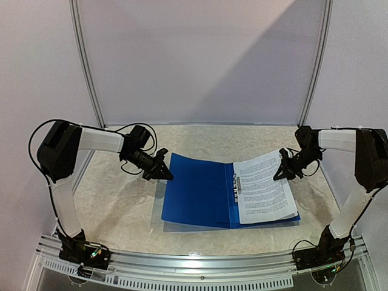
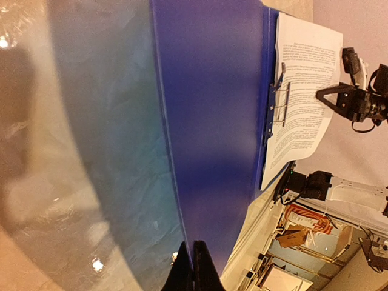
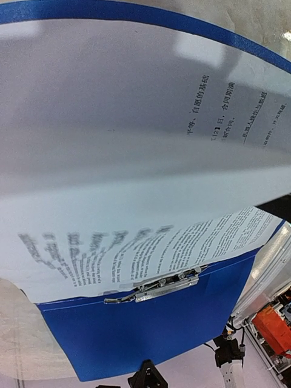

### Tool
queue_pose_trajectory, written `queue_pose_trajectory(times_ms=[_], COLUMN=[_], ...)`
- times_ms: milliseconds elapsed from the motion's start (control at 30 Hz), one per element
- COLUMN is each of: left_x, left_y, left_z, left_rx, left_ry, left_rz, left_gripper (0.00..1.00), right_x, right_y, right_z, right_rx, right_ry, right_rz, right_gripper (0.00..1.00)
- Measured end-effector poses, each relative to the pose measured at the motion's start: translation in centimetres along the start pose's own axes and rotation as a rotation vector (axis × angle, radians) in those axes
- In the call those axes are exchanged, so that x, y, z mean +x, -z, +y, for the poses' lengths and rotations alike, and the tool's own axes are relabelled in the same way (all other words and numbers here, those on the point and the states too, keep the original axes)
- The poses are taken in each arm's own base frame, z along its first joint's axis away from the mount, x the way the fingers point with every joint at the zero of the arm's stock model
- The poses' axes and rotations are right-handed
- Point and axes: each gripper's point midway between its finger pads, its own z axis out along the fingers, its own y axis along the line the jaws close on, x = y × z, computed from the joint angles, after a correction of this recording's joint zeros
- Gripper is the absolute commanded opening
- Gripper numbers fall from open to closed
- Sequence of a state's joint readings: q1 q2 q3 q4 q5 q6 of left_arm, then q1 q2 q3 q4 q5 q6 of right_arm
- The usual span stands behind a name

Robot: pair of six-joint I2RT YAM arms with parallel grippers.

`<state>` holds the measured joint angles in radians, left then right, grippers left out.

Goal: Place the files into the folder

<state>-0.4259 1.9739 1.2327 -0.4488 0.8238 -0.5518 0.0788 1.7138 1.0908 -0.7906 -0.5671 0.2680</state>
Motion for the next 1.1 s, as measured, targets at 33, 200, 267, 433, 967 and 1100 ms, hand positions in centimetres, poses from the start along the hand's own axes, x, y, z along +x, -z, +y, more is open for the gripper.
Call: queue_pose_trajectory(times_ms=[33,200,267,433,967,1100], left_x=[0.0,0.0,0.0,0.0,0.0,0.0], left_y=[0.0,0.0,0.0,0.0,0.0,0.0], left_z=[0.0,0.0,0.0,0.0,-0.1,0.0], left_rx=[0.0,0.0,0.0,0.002,0.004,0.003], left_ry=[0.0,0.0,0.0,0.0,0.0,0.0], left_rz=[0.0,0.0,0.0,0.001,0.002,0.002], left_gripper=[0.0,0.0,0.0,0.0,0.0,0.0], right_x=[0.0,0.0,0.1,0.3,-1.7,-2.1], right_y=[0.0,-0.1,-0.1,-0.1,4.2,6.1], right_z=[0.0,0.3,0.2,-0.7,-3.7,-5.7], right_rx=[-0.001,-0.008,-0.003,0.05,0.406,0.566], right_ry=[0.0,0.0,-0.005,0.001,0.046,0.063], right_rz=[0.001,0.0,0.002,0.008,-0.057,-0.103], right_gripper=[0.06,0.3,0.43,0.71,0.99,0.94])
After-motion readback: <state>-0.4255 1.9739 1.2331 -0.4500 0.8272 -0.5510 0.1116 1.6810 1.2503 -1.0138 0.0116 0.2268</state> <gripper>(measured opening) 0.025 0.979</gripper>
